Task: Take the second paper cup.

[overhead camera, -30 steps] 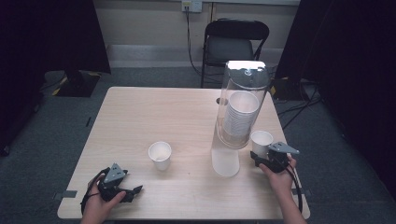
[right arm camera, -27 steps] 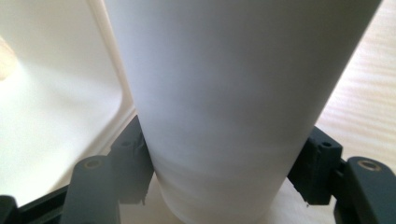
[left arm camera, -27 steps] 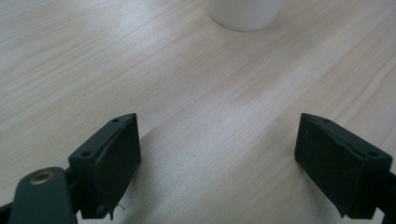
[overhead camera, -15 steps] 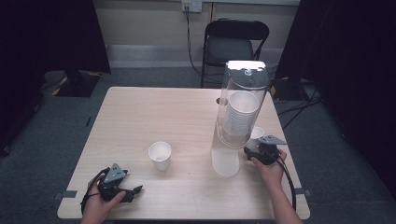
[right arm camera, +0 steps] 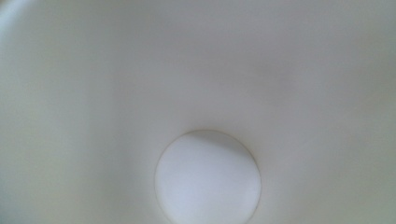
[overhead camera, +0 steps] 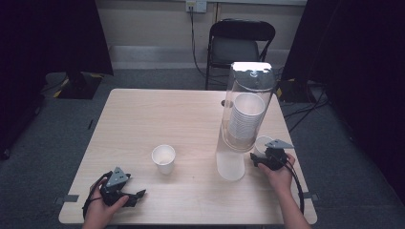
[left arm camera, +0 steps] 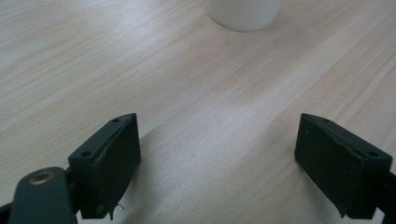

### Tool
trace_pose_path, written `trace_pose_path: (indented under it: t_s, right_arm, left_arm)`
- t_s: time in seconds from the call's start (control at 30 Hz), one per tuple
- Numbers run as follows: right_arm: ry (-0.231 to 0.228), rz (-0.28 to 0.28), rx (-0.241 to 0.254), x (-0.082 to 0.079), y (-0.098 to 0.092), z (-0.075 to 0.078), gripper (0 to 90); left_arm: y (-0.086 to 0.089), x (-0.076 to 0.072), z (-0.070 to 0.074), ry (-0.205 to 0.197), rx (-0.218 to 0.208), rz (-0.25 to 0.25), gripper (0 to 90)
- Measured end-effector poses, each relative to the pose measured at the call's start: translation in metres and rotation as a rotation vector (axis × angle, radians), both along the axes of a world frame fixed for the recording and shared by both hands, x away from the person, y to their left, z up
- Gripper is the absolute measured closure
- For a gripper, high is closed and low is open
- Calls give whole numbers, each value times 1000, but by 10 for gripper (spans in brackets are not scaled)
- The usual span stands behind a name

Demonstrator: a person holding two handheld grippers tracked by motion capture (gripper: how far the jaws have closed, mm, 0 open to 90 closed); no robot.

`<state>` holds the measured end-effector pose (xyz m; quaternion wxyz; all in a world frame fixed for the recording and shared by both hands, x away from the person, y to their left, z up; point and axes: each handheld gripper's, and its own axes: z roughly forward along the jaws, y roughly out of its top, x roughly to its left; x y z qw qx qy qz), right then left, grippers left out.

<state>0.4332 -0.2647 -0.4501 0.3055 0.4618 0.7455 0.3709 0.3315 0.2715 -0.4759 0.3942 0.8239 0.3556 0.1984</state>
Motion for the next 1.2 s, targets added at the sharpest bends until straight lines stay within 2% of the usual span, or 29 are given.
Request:
trace_pose_path:
  t_s: [0.2, 0.3, 0.43, 0.57, 0.67, 0.77, 0.9, 0.97, 1.2]
  right_arm:
    - [-11, 1, 18, -8, 0, 5, 201]
    - [-36, 9, 3, -15, -3, 9, 187]
    - [-26, 6, 28, -28, -11, 8, 176]
    - [-35, 16, 49, -43, -21, 7, 165]
    - [-23, 37, 34, -52, -22, 6, 151]
    - [-4, 58, 59, -63, -23, 2, 147]
    - [14, 99, 60, -76, -21, -2, 145]
    - [38, 124, 75, -81, -19, -5, 145]
    - [76, 161, 24, -91, -15, -13, 146]
  left_arm:
    - [0, 0, 0, -1, -3, 1, 138]
    - [0, 0, 0, 0, -3, 1, 138]
    - [0, 0, 0, 0, 1, -1, 138]
    - [0, 0, 0, 0, -3, 1, 138]
    - [0, 0, 0, 1, 0, 0, 138]
    - [0, 0, 0, 0, -3, 1, 138]
    - [0, 0, 0, 0, 0, 0, 139]
    - [0, 0, 0, -1, -3, 2, 138]
    - [0, 0, 0, 1, -3, 2, 138]
